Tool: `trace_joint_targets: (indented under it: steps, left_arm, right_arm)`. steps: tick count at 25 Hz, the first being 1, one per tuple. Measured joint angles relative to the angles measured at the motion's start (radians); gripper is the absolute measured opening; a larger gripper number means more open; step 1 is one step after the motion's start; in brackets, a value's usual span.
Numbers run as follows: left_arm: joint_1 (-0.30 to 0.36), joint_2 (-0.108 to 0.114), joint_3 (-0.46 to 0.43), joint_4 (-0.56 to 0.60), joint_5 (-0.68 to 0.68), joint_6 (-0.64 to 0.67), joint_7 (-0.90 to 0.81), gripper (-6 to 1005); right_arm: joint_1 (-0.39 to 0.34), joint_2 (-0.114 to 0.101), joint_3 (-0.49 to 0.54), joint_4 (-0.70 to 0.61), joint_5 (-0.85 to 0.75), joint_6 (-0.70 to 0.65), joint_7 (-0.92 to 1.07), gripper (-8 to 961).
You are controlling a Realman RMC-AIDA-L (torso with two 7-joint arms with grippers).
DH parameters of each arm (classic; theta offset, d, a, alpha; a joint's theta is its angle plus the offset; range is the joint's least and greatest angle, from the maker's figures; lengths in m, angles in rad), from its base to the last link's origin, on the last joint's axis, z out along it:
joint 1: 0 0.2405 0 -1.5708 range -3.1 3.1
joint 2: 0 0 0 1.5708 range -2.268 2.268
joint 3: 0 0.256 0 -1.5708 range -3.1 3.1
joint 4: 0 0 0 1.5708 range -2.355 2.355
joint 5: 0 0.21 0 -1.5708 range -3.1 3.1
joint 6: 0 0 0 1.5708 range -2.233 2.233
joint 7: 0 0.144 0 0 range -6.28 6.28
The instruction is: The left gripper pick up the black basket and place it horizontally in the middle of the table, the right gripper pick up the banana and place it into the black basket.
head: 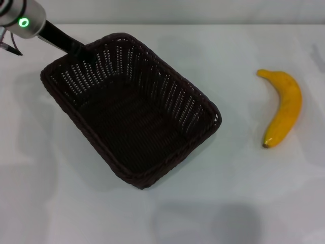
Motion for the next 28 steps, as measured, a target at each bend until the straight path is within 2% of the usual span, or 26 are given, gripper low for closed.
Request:
trace_joint_targets:
  steps: [3, 5, 11, 16, 23, 28]
  left_arm:
    - [-0.001, -0.007, 0.012, -0.014, 0.004, 0.014, 0.003, 892]
    - [-0.001, -0.009, 0.017, -0.029, -0.002, 0.028, 0.007, 792]
    - [0.012, -0.02, 0.017, -0.056, -0.012, 0.054, 0.017, 602]
    - [0.02, -0.022, 0.011, -0.051, -0.027, 0.049, 0.021, 378]
    - [0.023, 0.004, 0.01, -0.035, -0.091, -0.009, 0.022, 328]
    - [0.033, 0.052, 0.003, -0.022, -0.182, -0.098, 0.042, 306]
  right_arm:
    - [0.0, 0.0, -0.003, 0.001, 0.0, 0.001, 0.001, 873]
    - [-0.001, 0.0, -0.003, 0.001, 0.0, 0.001, 0.001, 873]
    - [-0.005, 0.0, -0.005, 0.004, -0.002, 0.01, 0.001, 873]
    - [-0.006, 0.0, -0.005, 0.005, -0.004, 0.013, 0.001, 873]
    - [-0.008, 0.0, -0.005, 0.005, -0.005, 0.014, 0.001, 873]
    - [-0.02, 0.0, 0.003, 0.005, -0.001, 0.026, 0.001, 872]
